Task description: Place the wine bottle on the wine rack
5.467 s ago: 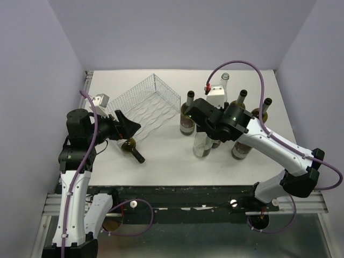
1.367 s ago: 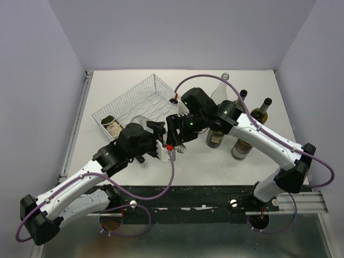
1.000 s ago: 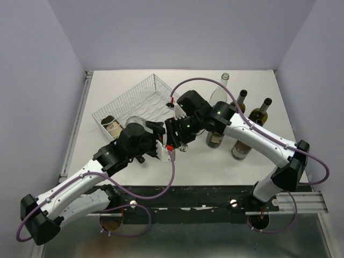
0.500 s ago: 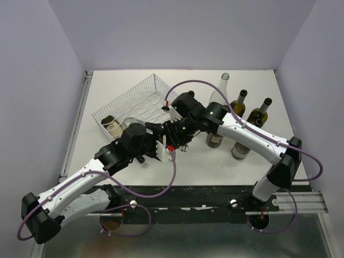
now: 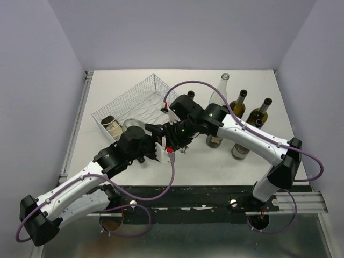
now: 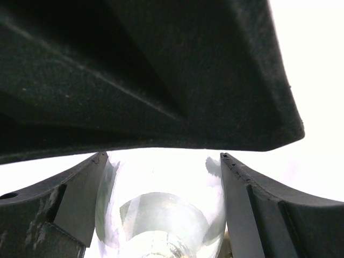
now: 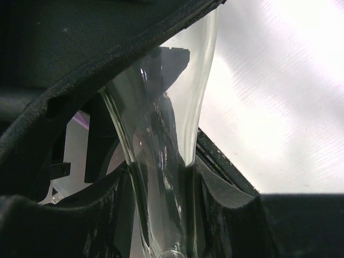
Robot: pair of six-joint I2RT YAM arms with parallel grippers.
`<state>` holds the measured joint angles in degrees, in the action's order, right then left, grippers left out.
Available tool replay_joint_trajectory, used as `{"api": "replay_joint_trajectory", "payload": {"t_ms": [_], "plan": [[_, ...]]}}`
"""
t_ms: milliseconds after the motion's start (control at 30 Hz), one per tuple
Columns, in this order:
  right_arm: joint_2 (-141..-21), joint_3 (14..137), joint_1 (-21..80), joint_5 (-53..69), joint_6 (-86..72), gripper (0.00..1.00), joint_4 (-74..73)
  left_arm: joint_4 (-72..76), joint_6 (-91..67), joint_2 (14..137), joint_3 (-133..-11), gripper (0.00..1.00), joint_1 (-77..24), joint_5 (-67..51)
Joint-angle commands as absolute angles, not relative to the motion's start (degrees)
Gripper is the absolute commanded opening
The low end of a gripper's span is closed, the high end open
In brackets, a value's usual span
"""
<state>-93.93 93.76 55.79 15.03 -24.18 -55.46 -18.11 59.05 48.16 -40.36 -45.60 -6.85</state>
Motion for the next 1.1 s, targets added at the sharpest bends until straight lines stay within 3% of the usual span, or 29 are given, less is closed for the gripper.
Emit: {"api": "replay_joint_trajectory", "payload": {"t_ms": [0,33,700,1067], "plan": [[-92.7,94.6,55.9,6.3,-24.8,0.01,-57.7,-3.6,53.7,43.0,-41.6,0.95,-45.6,-4.7],[-92.4,94.8,55.9,5.9,-25.0,0.01,-57.7,-3.9,53.4,42.6,-41.2,0.99,-45.6,-4.3],[-88.6,93.6,55.9,4.3,-26.4,0.01,-59.0,-7.1,48.9,34.3,-36.5,0.99,-45.7,2.4],[-89.1,86.7,56.0,7.0,-25.3,0.01,-54.4,-19.9,19.8,31.9,-48.5,0.99,-45.5,22.1]]}}
